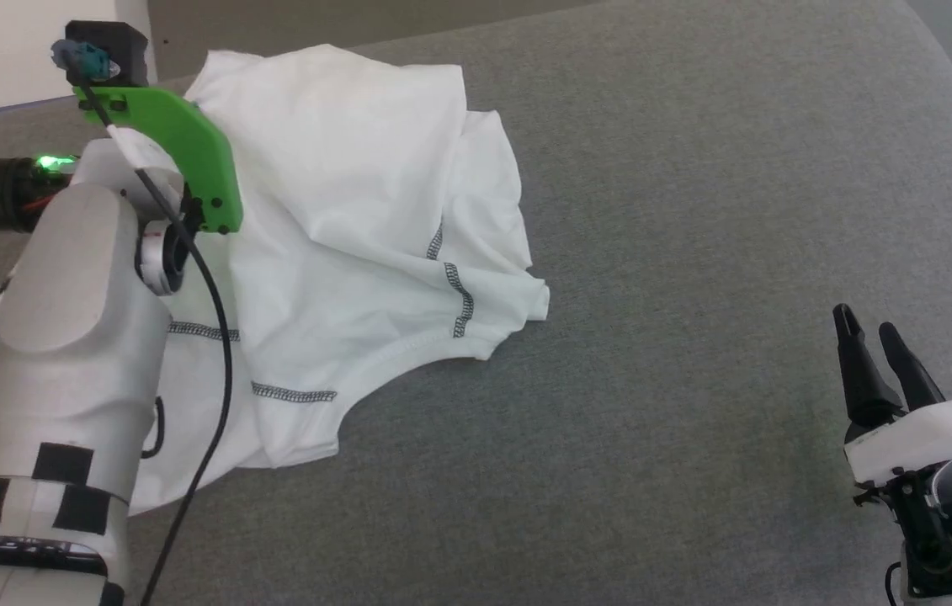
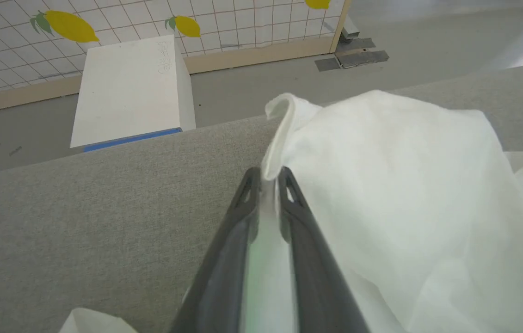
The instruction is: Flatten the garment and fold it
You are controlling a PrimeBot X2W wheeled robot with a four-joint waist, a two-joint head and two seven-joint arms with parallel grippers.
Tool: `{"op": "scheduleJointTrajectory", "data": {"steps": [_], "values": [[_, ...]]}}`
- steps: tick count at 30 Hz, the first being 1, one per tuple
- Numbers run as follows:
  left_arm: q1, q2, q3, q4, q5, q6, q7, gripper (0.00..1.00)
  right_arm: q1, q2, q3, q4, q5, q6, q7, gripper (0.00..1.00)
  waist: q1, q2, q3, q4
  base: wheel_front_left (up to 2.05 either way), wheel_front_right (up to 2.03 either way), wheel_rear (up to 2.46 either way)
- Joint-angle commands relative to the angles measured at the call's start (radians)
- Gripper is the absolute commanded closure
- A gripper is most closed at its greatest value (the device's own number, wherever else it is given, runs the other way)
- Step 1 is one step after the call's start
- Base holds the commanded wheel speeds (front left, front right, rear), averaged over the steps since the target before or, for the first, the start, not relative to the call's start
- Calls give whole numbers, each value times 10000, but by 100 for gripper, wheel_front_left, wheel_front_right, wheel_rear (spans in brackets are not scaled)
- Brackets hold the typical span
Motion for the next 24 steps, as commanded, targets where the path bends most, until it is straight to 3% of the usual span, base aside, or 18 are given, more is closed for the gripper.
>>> {"op": "scheduleJointTrajectory", "data": {"steps": [1, 7, 13, 20, 24], "values": [[21, -123, 60, -41, -131, -75, -310, 0, -107, 5, -13, -7, -86, -13, 14, 0, 0, 0, -142, 222, 0, 0, 0], [808, -538, 766, -1021, -760, -249, -3162, 0, 66, 5, -209, -151, -322, -13, 210, 0, 0, 0, -759, 895, 0, 0, 0], [3407, -507, 1073, -2699, -765, -87, -5364, 0, 496, 5, -376, -247, -480, -13, 515, 0, 0, 0, -1399, 1683, 0, 0, 0], [6966, -841, 1399, -4701, -717, 709, -5889, 0, 961, 5, -336, -291, -1125, -13, 1104, 0, 0, 0, -1671, 2357, 0, 0, 0], [7985, -1171, 1632, -5504, -846, 1044, -5936, 0, 879, 5, -27, -232, -1606, -13, 1581, 0, 0, 0, -1688, 2636, 0, 0, 0]]}}
